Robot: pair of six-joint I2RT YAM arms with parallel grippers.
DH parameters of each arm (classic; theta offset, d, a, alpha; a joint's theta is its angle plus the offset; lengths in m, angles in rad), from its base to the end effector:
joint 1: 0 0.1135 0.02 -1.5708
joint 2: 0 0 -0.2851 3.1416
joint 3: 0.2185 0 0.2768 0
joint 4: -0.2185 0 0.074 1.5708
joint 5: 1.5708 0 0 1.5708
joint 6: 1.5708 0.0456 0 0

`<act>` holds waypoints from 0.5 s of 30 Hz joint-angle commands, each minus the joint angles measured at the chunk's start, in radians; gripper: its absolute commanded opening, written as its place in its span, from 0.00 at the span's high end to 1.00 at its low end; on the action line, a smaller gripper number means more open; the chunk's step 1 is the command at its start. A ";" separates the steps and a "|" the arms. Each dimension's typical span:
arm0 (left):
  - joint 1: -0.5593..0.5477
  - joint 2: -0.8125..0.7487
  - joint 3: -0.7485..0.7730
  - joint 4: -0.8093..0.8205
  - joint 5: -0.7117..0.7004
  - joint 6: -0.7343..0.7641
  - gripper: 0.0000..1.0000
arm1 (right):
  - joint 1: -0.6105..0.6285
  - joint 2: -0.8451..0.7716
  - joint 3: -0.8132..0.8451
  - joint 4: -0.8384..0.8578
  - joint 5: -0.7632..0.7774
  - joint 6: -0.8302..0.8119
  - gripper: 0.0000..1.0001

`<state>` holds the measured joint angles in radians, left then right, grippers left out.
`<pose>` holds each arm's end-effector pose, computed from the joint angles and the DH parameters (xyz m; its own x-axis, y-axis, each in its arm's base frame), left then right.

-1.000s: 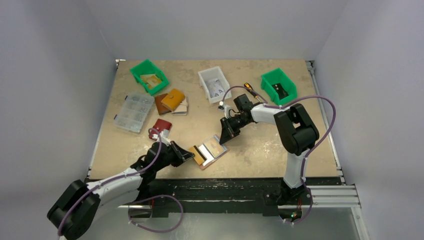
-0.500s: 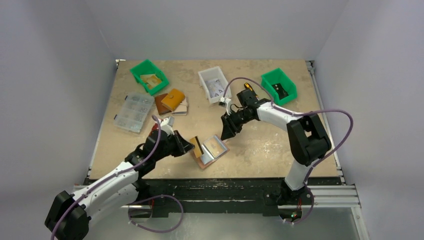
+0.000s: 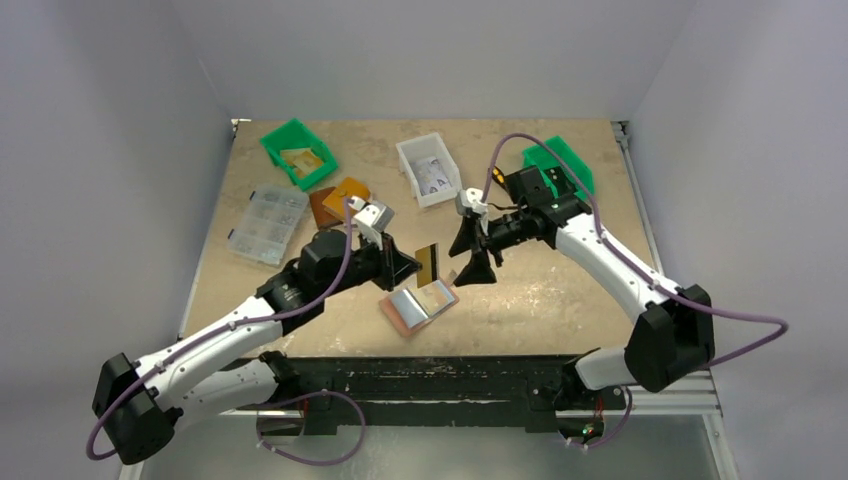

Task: Take the credit cards out of the card holder
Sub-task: Place the credit card in the storage box.

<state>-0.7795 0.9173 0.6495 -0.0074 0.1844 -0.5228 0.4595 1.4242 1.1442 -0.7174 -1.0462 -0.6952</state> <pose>0.1630 -0.1729 0.2939 -0.5751 -0.1217 -0.8089 0.6110 0.5937 -0.5237 0.2578 0.1716 0.2972 -0.1664 -0.4403 -0.8823 -0.9760 -0.0538 0.2109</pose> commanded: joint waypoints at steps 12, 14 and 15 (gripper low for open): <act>-0.191 0.201 0.174 0.021 -0.056 0.239 1.00 | -0.099 -0.099 0.026 -0.312 -0.151 -0.532 0.22; -0.198 0.207 0.179 0.024 -0.054 0.249 1.00 | -0.099 -0.092 0.023 -0.312 -0.159 -0.530 0.23; -0.202 0.210 0.181 0.027 -0.053 0.250 1.00 | -0.100 -0.089 0.020 -0.314 -0.167 -0.530 0.25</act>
<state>-0.9653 1.1236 0.7753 -0.0174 0.1436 -0.3199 0.3634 1.3453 1.1515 -0.9928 -1.1606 -1.1542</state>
